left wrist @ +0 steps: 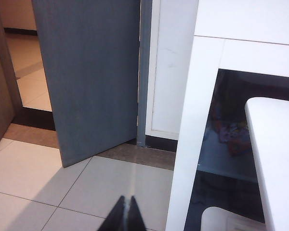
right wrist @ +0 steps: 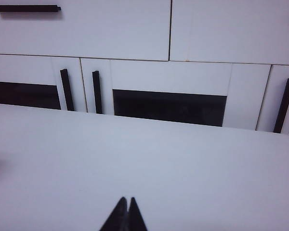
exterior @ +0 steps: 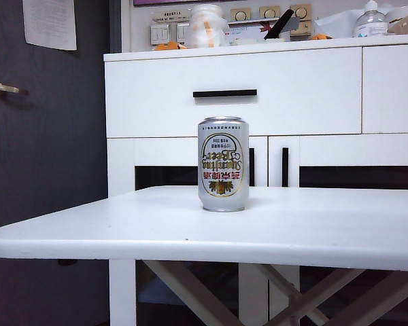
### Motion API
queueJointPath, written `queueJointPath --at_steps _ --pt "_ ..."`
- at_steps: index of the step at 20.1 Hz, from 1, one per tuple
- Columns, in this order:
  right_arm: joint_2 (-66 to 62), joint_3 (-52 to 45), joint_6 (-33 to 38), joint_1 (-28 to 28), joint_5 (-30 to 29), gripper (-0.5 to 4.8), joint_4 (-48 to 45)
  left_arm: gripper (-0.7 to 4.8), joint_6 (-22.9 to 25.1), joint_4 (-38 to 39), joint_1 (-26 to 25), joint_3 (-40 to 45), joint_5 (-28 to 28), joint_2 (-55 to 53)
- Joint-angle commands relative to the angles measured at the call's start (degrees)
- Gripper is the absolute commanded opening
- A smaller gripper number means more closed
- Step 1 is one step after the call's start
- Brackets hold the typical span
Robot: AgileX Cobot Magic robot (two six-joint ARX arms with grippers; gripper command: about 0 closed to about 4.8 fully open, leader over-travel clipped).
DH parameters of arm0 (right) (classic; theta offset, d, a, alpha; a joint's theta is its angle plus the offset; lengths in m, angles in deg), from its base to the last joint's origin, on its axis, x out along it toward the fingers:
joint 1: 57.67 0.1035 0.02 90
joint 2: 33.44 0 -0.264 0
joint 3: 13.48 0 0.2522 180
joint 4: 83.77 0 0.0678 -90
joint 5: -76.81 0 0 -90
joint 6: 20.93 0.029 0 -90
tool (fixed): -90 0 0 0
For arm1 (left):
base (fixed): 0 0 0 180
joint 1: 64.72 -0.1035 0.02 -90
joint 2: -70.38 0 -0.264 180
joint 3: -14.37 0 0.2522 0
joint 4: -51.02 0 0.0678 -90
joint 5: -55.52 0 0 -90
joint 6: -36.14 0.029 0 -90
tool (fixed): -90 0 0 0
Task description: Pick up a can of beer from the white table, open the left drawer, place the beer inside the drawer, and finally close the drawer.
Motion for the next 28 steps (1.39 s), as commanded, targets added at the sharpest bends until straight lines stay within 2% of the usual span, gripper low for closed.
queueJointPath --at_steps 1,9,13,17,19,21,25,28 --pt "0.04 -0.04 0.24 -0.02 0.04 -0.01 -1.05 -0.05 0.00 -0.79 -0.07 -0.11 0.20 -0.02" --pt "0.04 0.00 0.42 -0.02 0.02 -0.01 -1.18 -0.05 -0.04 -0.79 -0.07 -0.11 0.02 -0.02" --pt "0.04 3.54 5.73 -0.02 0.07 -0.02 -1.11 -0.05 -0.46 1.09 -0.07 -3.30 -0.02 -0.07" --pt "-1.79 12.04 5.75 0.00 0.13 -0.02 3.21 -0.05 -0.59 2.21 -0.07 -11.45 -0.02 -4.55" --pt "-5.16 16.68 5.75 0.04 -0.09 -0.02 3.98 -0.05 -0.55 2.23 -0.07 -17.92 0.59 -11.43" --pt "-9.33 20.55 5.75 0.07 -0.96 -0.02 3.93 -0.05 -0.39 2.23 -0.07 -23.61 4.22 -18.29" --pt "-21.51 29.14 5.62 0.13 -6.51 -0.02 3.26 -0.05 -0.26 3.15 1.57 -38.86 15.93 -35.80" --pt "-28.55 33.92 5.62 0.44 -10.10 -0.02 2.12 -0.05 0.68 3.17 5.90 -46.18 17.27 -43.06"
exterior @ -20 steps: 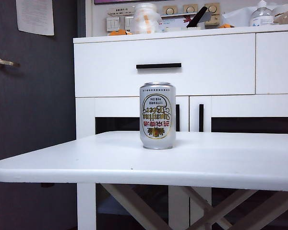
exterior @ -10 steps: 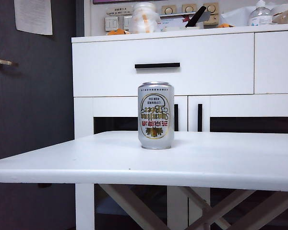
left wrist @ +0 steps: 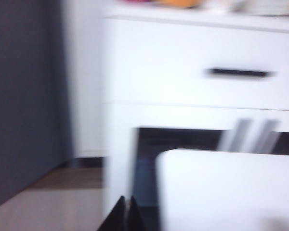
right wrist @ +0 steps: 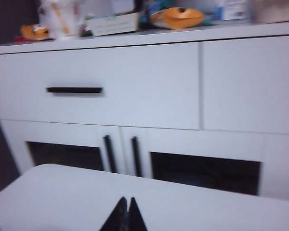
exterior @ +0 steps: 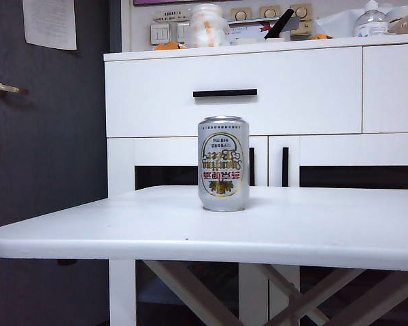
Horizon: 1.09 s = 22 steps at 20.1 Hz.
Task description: Pick up a can of beer from the white table, open the left drawer, place the beer inside the drawer, and finally close the drawer.
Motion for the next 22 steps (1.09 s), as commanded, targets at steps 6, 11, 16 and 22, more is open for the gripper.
queueJointPath --at_steps 6,11,16,22 --pt "-16.57 8.83 0.00 7.17 -5.95 -0.01 -8.33 -0.05 7.52 5.84 18.29 -17.81 1.51 -16.11" --pt "-25.55 9.49 -3.23 16.28 -10.29 0.21 -14.73 -0.05 7.76 9.35 27.54 -22.14 0.68 -21.18" --pt "-35.26 9.46 -7.76 24.22 -13.38 4.79 -24.76 -0.05 7.76 9.35 29.33 -22.16 0.20 -21.62" --pt "-48.13 9.49 -7.48 27.15 -13.40 4.79 -35.04 -0.05 7.69 9.35 29.33 -22.16 0.22 -21.62"
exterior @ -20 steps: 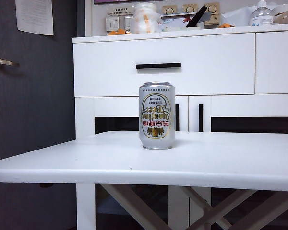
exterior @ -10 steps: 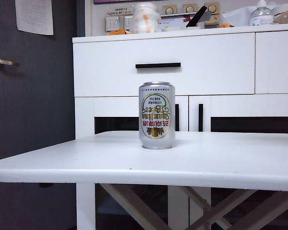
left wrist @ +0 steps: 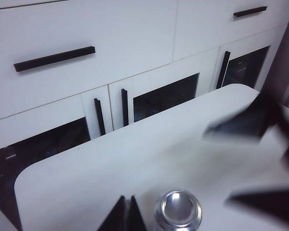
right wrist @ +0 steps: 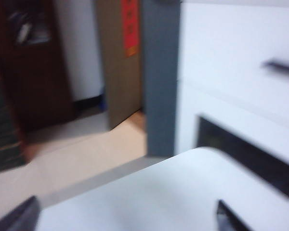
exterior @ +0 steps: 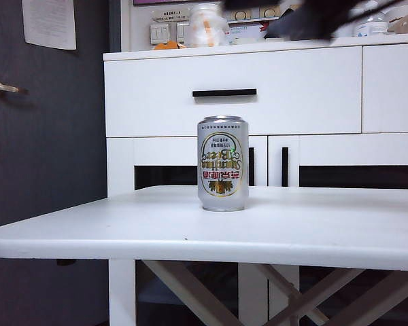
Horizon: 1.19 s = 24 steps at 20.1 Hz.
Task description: Pick up a can of beer from the white table, open the left drawer, place the beer inside the drawer, and finally close the drawer.
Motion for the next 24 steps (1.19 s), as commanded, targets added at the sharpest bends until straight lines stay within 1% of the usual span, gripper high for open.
queueJointPath --at_steps 1,4,10,20,24 --pt "-4.61 0.31 0.17 0.61 0.04 4.79 -6.73 -0.05 -0.04 -0.48 0.07 -0.26 0.07 0.15" --pt "-10.03 0.31 0.15 0.83 0.02 4.79 -11.50 -0.05 -0.02 -0.44 0.07 -0.26 0.09 0.13" --pt "-17.00 0.31 0.17 0.83 1.03 4.79 -14.03 -0.05 -0.04 -0.37 0.07 -0.26 0.09 0.11" --pt "-26.16 0.31 0.20 2.21 0.94 4.79 -14.38 -0.05 -0.24 -0.02 0.07 -0.26 0.11 0.11" --pt "-26.97 0.31 0.57 2.21 1.42 4.79 -14.88 -0.05 -0.24 0.02 0.04 -0.26 0.09 0.11"
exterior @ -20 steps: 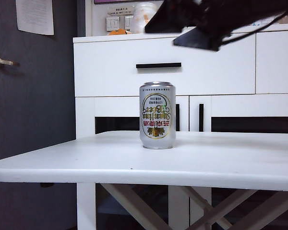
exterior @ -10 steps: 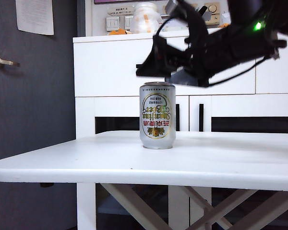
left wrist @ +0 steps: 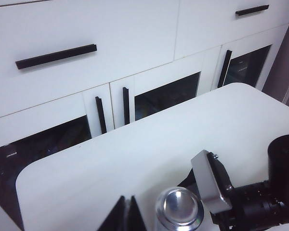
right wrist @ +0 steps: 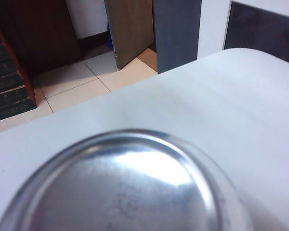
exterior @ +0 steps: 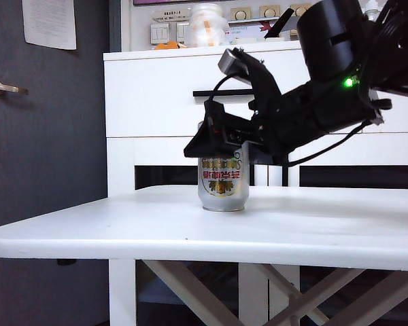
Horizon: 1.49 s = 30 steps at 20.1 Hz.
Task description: Pick up a can of beer from the white table, open the left drawer, place the beer inside the drawer, and finally close the drawer.
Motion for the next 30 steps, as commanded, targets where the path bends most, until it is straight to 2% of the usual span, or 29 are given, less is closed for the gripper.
queueJointPath --at_steps 1,2,3,4,7,9,12,14,16,19,22,25,30 --pt "0.15 0.31 0.28 0.07 0.33 4.79 -2.27 -0.05 -0.17 -0.35 0.07 -0.26 0.11 0.13" --pt "0.15 0.31 0.26 0.07 0.31 3.73 -2.75 -0.05 -0.15 -0.35 0.07 -0.26 0.11 0.11" --pt "0.15 0.31 0.26 0.07 0.28 0.78 -2.82 -0.05 -0.15 -0.35 0.07 -0.26 0.11 0.11" --pt "0.17 0.31 0.70 0.07 0.22 0.14 -2.80 -0.05 -0.15 -0.35 0.07 -0.26 0.11 0.09" --pt "1.70 0.31 1.68 0.04 0.28 0.12 -2.75 -0.05 -0.83 -0.44 0.07 -0.26 0.11 0.09" --pt "6.75 0.31 1.68 0.02 1.44 0.08 -0.55 -0.05 -6.12 -1.18 0.07 -0.26 0.09 0.09" --pt "14.58 0.39 1.66 0.00 7.39 0.08 5.90 -0.05 -10.49 -3.26 0.07 -0.26 0.07 0.07" --pt "22.91 0.42 1.57 0.00 12.13 0.08 11.32 -0.05 -16.39 -7.45 0.07 -0.26 -1.81 0.07" --pt "28.83 0.44 1.51 -0.02 14.10 0.08 14.62 -0.05 -23.61 -10.80 0.04 -0.26 -5.68 -0.17" --pt "37.81 1.36 1.11 0.00 19.32 0.08 22.03 -0.05 -30.95 -15.91 -0.04 -0.26 -6.34 -1.66" --pt "43.34 1.92 -1.25 -0.04 19.89 0.08 26.03 -0.05 -36.37 -20.59 -0.07 -0.26 -6.29 -3.45" --pt "46.03 1.92 -3.43 -0.04 21.03 0.08 27.28 -0.05 -37.33 -25.46 -0.07 -0.26 -7.54 -5.51" --pt "48.76 1.92 -3.43 -0.02 21.07 0.08 28.87 -0.05 -52.41 -28.11 -0.07 -0.26 -11.32 -11.54"
